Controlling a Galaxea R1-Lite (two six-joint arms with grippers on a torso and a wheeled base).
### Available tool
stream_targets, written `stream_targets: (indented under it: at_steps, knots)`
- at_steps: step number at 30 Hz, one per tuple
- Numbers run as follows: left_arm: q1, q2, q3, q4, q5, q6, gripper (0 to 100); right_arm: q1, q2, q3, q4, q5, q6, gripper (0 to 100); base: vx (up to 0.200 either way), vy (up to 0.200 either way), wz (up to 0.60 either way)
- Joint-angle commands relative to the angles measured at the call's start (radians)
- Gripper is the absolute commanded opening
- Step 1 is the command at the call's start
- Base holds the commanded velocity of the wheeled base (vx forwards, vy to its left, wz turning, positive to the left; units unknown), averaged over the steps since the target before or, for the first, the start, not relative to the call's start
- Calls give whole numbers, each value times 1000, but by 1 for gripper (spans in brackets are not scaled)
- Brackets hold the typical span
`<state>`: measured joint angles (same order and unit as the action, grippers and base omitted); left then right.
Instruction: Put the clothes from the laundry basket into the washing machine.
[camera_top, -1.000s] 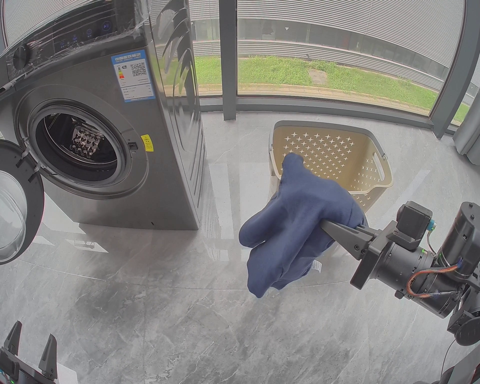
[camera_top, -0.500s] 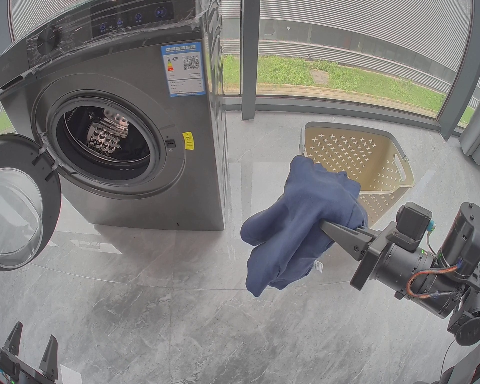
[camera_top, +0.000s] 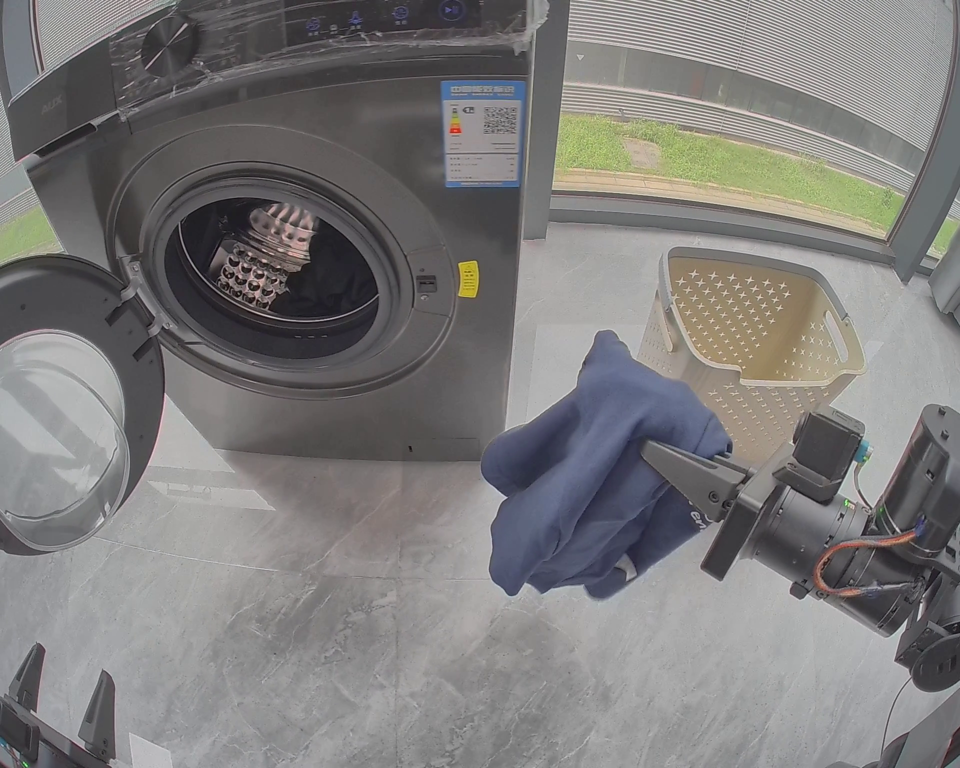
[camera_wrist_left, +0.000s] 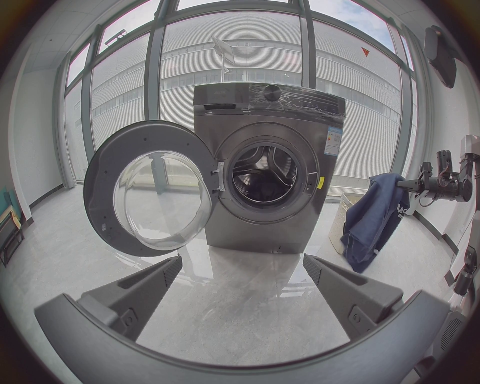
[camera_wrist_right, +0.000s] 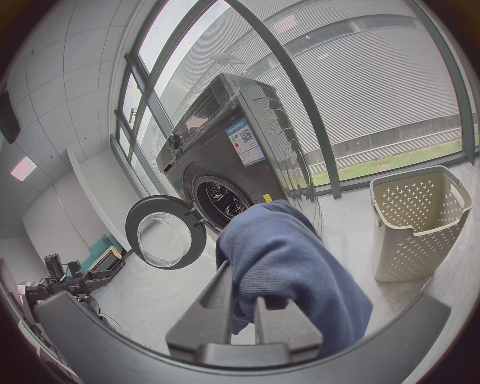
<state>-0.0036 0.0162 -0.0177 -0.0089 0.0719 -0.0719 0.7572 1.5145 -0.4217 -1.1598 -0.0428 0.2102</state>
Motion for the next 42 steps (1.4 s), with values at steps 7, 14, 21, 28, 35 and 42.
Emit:
stream_targets:
  at_steps: [7, 14, 21, 28, 35, 42]
  knots:
    - [1, -16, 10, -2, -3, 0, 100, 1, 3, -2, -3, 0, 0, 0, 0, 200, 0]
    - [1, -16, 10, -2, -4, 0, 100, -1, 3, 0, -1, 0, 0, 0, 0, 114, 0]
    - [1, -16, 10, -2, -4, -2, 100, -4, 4, -2, -1, 0, 0, 0, -200, 0, 0]
    - [1, -16, 10, -2, -4, -2, 100, -10, 6, -2, -3, 0, 0, 0, -143, 0, 0]
    - [1, -16, 10, -2, -4, -2, 100, -15, 4, 0, -3, 1, 1, 0, 0, 86, 0]
    - [1, -16, 10, -2, -4, -2, 100, -15, 6, -2, -1, 1, 1, 0, 0, 200, 0]
